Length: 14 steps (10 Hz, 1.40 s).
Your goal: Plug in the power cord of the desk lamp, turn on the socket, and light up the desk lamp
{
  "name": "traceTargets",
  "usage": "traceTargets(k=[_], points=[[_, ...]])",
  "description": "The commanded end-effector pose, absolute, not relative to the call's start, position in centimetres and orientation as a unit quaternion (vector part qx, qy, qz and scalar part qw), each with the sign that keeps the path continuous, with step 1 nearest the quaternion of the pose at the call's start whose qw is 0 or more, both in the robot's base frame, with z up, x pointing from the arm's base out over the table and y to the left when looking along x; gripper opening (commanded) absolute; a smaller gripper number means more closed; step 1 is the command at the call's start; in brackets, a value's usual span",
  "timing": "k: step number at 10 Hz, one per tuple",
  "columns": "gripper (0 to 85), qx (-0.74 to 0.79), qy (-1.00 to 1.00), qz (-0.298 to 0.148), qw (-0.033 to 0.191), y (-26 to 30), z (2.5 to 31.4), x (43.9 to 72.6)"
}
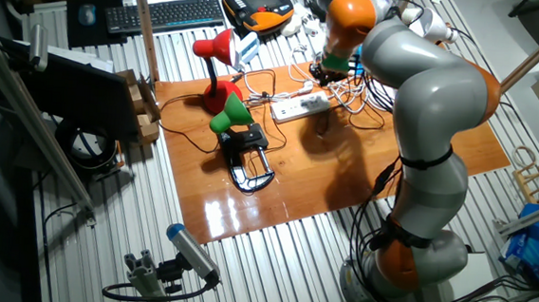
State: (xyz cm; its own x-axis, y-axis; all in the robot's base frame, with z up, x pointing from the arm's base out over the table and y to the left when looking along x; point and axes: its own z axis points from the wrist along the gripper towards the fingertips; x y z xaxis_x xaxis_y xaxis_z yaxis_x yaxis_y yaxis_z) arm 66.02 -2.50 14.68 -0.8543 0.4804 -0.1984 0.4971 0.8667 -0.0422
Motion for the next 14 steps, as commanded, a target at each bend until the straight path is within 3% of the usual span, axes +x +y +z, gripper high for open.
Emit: traceTargets(k=[1,7,14], points=[[0.0,0.426,0.899,-0.061,0.082,-2.4,14.6,65.9],[0.0,0.580,0.808,-0.070,0.074,-2.9,13.2,65.6],[0.0,0.704,0.706,-0.062,0.049,-2.7,13.0,65.3]])
